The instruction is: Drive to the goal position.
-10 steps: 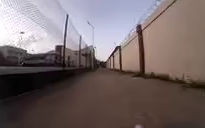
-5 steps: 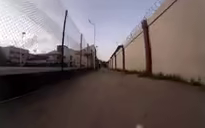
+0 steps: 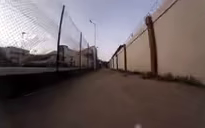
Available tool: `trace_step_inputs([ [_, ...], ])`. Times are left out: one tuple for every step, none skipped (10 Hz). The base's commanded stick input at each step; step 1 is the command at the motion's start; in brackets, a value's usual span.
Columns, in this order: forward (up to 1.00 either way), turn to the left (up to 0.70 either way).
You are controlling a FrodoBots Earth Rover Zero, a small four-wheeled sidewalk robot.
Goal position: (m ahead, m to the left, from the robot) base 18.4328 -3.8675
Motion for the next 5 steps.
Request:
trace_step_inputs([
  [1.00, 0.00],
  [1.00, 0.00],
  [1.00, 0.00],
  [1.00, 0.00],
  [1.00, 0.00],
])
